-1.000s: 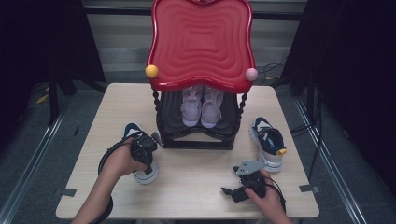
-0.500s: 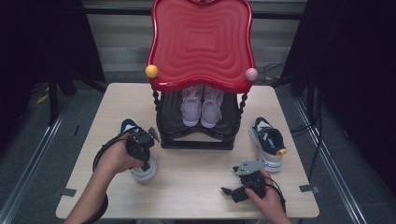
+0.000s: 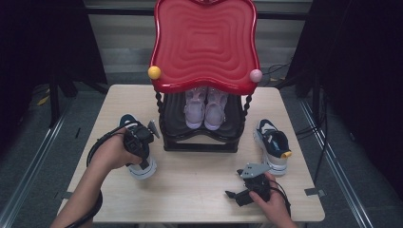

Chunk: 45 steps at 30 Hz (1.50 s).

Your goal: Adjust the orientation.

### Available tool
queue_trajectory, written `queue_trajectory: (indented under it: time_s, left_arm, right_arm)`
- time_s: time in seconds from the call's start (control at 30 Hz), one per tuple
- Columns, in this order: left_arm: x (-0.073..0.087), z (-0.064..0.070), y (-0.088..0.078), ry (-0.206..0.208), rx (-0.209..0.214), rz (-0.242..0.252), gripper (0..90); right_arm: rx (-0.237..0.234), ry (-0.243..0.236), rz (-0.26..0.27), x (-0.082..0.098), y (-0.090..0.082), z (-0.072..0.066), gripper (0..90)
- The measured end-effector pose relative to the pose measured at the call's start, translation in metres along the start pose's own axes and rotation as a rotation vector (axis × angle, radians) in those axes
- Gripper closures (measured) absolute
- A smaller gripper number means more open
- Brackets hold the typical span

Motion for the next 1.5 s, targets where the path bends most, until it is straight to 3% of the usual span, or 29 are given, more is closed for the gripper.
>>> queue_trajectory:
  time_s: [0.03, 0.17, 0.3, 0.8, 1.27, 1.5]
  left_arm:
    - [-0.001, 0.002, -0.002, -0.020, 0.007, 0.018, 76.5]
    - [0.000, 0.001, -0.011, -0.008, 0.013, 0.020, 76.5]
    - [0.001, -0.002, -0.020, 0.001, -0.012, 0.004, 76.5]
    - [-0.003, -0.002, -0.061, 0.003, -0.080, 0.034, 76.6]
    - [-0.010, 0.003, -0.102, 0.018, -0.141, 0.070, 76.6]
    - [-0.012, 0.007, -0.119, 0.031, -0.151, 0.083, 76.5]
  right_arm:
    - [0.000, 0.000, 0.000, 0.000, 0.000, 0.000, 10.7]
    - [0.000, 0.000, 0.000, 0.000, 0.000, 0.000, 10.7]
    - [0.004, -0.003, 0.002, 0.000, 0.000, 0.001, 10.7]
    - [0.000, 0.000, -0.002, 0.000, 0.000, 0.000, 10.7]
    - [-0.001, 0.000, -0.002, 0.000, 0.000, 0.000, 10.8]
    - [-0.002, -0.003, -0.003, 0.000, 0.000, 0.000, 10.7]
Point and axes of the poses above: each handheld gripper's, and its own axes: y roughly forward along the jaws, x roughly out of its underside, z roughly to its right, the point moved 8 cm from there along y, roughly forward along the jaws, and after that the axes turned 3 degrees about -z, right-handed, at the moved point
